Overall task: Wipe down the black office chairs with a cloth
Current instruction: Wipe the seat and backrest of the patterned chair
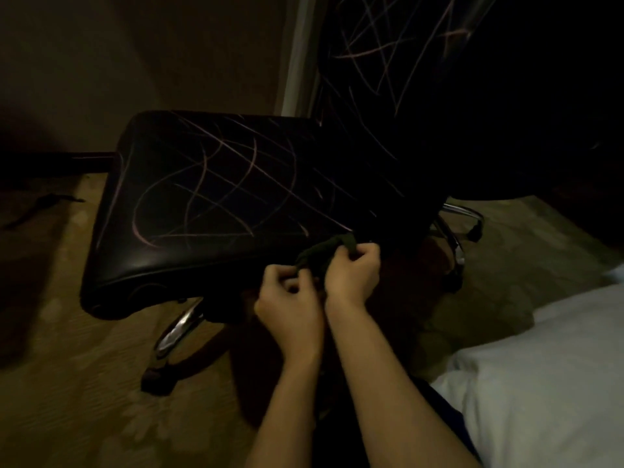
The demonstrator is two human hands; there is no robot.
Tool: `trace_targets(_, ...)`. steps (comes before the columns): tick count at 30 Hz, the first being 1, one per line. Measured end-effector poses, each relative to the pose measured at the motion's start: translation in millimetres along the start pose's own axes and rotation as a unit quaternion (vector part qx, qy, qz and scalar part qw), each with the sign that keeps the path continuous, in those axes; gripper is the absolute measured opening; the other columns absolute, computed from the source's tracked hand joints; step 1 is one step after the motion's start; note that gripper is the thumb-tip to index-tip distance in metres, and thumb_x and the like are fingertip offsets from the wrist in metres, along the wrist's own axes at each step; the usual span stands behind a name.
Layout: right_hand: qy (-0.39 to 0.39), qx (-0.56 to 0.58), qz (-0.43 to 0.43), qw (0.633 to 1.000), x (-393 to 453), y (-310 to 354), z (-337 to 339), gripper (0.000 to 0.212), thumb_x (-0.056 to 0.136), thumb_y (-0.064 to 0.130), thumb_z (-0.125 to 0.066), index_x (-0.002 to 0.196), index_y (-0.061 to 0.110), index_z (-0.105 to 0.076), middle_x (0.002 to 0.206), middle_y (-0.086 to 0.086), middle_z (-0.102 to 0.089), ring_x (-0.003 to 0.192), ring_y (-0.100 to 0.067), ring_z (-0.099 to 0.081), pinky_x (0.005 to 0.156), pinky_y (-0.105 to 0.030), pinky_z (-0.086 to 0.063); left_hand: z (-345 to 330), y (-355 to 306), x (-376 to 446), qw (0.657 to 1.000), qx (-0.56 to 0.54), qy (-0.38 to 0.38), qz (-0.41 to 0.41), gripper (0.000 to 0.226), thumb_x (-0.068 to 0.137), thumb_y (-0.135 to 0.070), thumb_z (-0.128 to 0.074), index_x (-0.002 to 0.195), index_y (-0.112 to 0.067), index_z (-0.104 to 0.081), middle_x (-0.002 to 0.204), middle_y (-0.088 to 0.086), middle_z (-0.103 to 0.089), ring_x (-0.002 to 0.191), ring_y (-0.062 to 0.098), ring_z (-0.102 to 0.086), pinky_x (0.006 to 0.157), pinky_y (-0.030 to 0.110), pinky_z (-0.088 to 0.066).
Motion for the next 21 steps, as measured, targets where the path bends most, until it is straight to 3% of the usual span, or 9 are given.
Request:
trace_targets(3, -0.022, -0.038, -0.021, 0.999, 48.1, 12.5, 29.7, 0.004, 0.097, 0.018, -0.054, 0.097, 0.019, -0.051, 0.105, -0.004, -0.057, 0.091, -0.022, -0.057, 0.075, -0.032, -0.045, -43.9, -9.0, -15.2, 0.998, 0.007, 0.062, 0.010, 0.010, 0.085, -0.015, -0.068, 0.077, -0.017, -0.063, 0.060, -0.008, -0.062, 0.058, 0.003, -0.059, 0.058, 0.017, -0.047)
trace_targets(8, 0.001, -0.034, -0.003, 0.999, 73.7, 4.8, 54.2, 0.009, 0.098, 0.019, -0.053, 0.107, 0.015, -0.053, 0.104, -0.005, -0.057, 0.093, -0.021, -0.056, 0.072, -0.030, -0.043, -80.0, -11.7, -27.4, 0.991, -0.001, 0.129, 0.025, 0.012, 0.089, -0.016, -0.066, 0.079, -0.017, -0.059, 0.061, -0.004, -0.064, 0.063, 0.006, -0.064, 0.062, 0.022, -0.050)
trace_targets(12, 0.024, -0.094, 0.088, 0.991, 52.1, -0.3, 40.1, 0.007, 0.098, 0.022, -0.052, 0.102, 0.016, -0.051, 0.106, -0.007, -0.060, 0.092, -0.022, -0.061, 0.075, -0.035, -0.050, -54.8, -7.9, -14.6, 0.996, -0.015, 0.091, 0.016, 0.013, 0.089, -0.015, -0.067, 0.079, -0.018, -0.060, 0.063, -0.003, -0.066, 0.061, 0.002, -0.066, 0.058, 0.014, -0.049)
trace_targets(17, 0.110, -0.152, 0.145, 0.971, -0.2, 0.3, 12.1, 0.006, 0.098, 0.026, -0.052, 0.099, 0.022, -0.047, 0.110, -0.002, -0.055, 0.078, -0.004, -0.050, 0.060, -0.017, -0.040, 14.4, 8.8, 2.5, 1.000, -0.015, 0.015, 0.011, 0.012, 0.088, -0.013, -0.067, 0.080, -0.018, -0.060, 0.069, -0.003, -0.066, 0.063, 0.002, -0.066, 0.054, 0.012, -0.046)
trace_targets(21, 0.187, -0.093, 0.119, 0.971, -55.4, -9.0, -19.7, 0.009, 0.092, 0.026, -0.062, 0.097, 0.022, -0.056, 0.103, 0.000, -0.061, 0.097, -0.017, -0.059, 0.084, -0.037, -0.053, 75.1, 26.2, 25.1, 0.996, -0.063, -0.037, 0.044, 0.015, 0.092, -0.008, -0.062, 0.084, -0.018, -0.055, 0.068, 0.005, -0.068, 0.065, 0.009, -0.070, 0.059, 0.029, -0.052)
Point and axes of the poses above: each hand's wrist, its own x-axis towards the middle knuckle, its own z-axis out of the back of the hand, y = z × x, the point moved 2 cm from there along x, towards the middle knuckle
